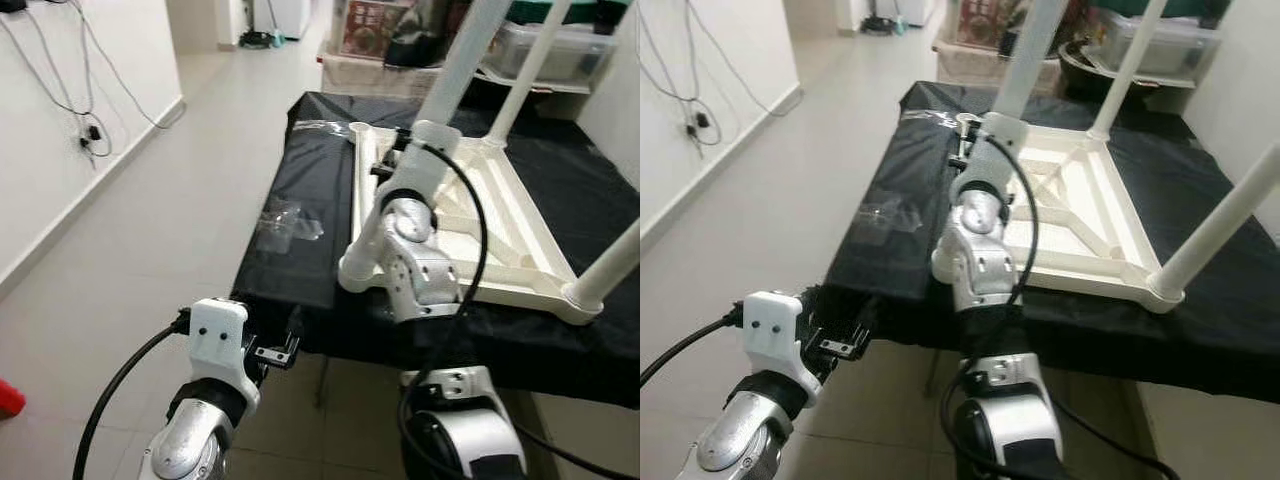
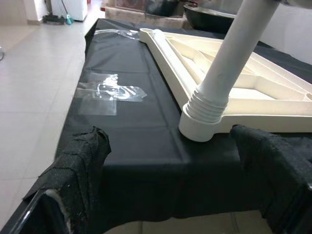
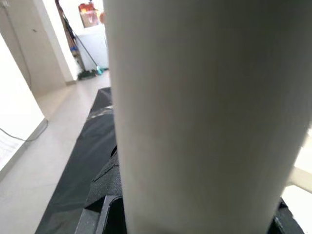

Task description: Building children table

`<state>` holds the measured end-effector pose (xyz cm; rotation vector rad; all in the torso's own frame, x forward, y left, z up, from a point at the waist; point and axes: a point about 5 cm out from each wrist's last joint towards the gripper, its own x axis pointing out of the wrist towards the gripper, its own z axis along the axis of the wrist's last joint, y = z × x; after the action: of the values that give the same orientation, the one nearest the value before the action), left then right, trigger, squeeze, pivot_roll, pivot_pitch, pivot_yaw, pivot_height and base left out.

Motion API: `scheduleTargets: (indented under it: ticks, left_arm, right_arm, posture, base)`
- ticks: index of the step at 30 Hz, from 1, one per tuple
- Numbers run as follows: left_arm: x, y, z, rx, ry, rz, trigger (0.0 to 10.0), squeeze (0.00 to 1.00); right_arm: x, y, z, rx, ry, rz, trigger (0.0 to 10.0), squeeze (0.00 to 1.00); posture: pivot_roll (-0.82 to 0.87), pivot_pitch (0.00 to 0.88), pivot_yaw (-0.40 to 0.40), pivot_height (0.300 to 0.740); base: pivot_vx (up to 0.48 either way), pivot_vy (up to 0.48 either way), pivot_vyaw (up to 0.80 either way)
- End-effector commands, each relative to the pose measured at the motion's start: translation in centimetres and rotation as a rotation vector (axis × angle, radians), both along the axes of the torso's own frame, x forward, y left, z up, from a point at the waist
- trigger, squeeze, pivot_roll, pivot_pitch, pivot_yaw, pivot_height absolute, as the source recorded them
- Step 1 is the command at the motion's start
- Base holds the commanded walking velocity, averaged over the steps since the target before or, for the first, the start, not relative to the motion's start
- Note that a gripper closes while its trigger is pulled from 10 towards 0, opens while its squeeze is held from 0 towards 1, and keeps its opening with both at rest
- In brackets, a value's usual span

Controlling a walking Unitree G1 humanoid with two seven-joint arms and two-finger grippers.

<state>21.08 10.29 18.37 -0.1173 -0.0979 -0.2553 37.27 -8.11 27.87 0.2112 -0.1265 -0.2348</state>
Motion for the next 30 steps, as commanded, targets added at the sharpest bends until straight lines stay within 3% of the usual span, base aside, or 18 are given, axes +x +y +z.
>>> scheduleTargets:
  ticks: [1,4,8,15,19,20,25,30]
  left_arm:
    - [0.0,-0.1,-0.2,0.003,0.005,0.0,10.0,0.0]
    - [0.0,0.0,-0.2,0.003,0.006,0.002,10.0,0.0]
    - [-0.1,-0.1,-0.4,0.001,0.013,0.002,10.0,0.0]
    - [-0.1,-0.2,-0.7,-0.032,0.031,0.003,10.0,0.0]
    - [0.1,-0.1,-0.7,-0.038,0.039,0.007,10.0,0.0]
    - [0.3,0.0,-0.7,-0.034,0.036,0.011,10.0,1.0]
    - [0.7,0.2,-0.5,0.0,0.022,0.009,10.0,1.0]
    - [2.3,1.0,-0.6,0.178,0.035,0.021,10.0,1.0]
  right_arm:
    - [0.2,0.4,-3.0,-0.011,0.127,-0.029,10.0,0.0]
    - [0.0,1.1,-2.6,-0.017,0.101,-0.014,10.0,0.0]
    - [-0.7,2.1,0.9,-0.021,-0.134,0.073,10.0,0.0]
    - [-2.4,1.3,6.8,-0.014,-0.443,0.188,10.0,0.0]
    - [-2.9,1.4,7.7,0.006,-0.491,0.271,10.0,0.0]
    - [-3.0,1.4,7.9,0.011,-0.503,0.306,10.0,0.0]
    - [-2.9,1.6,7.5,0.042,-0.486,0.45,10.0,0.0]
    - [-2.6,1.6,4.9,0.093,-0.389,0.568,10.0,0.0]
  posture:
    - [0.08,0.186,-0.08,0.74]
    - [0.07,0.187,-0.083,0.74]
    - [0.08,0.171,-0.086,0.74]
    - [0.08,0.136,-0.082,0.74]
    - [0.08,0.133,-0.081,0.74]
    - [0.07,0.131,-0.078,0.74]
    - [0.07,0.133,-0.077,0.74]
    - [0.08,0.133,-0.074,0.74]
  base:
    - [0.0,0.0,0.0]
    - [0.0,0.0,0.0]
    - [0.0,0.0,0.0]
    - [0.0,0.0,0.0]
    - [0.0,0.0,0.0]
    - [0.0,0.0,0.0]
    - [0.0,0.0,0.0]
    - [0.0,0.0,0.0]
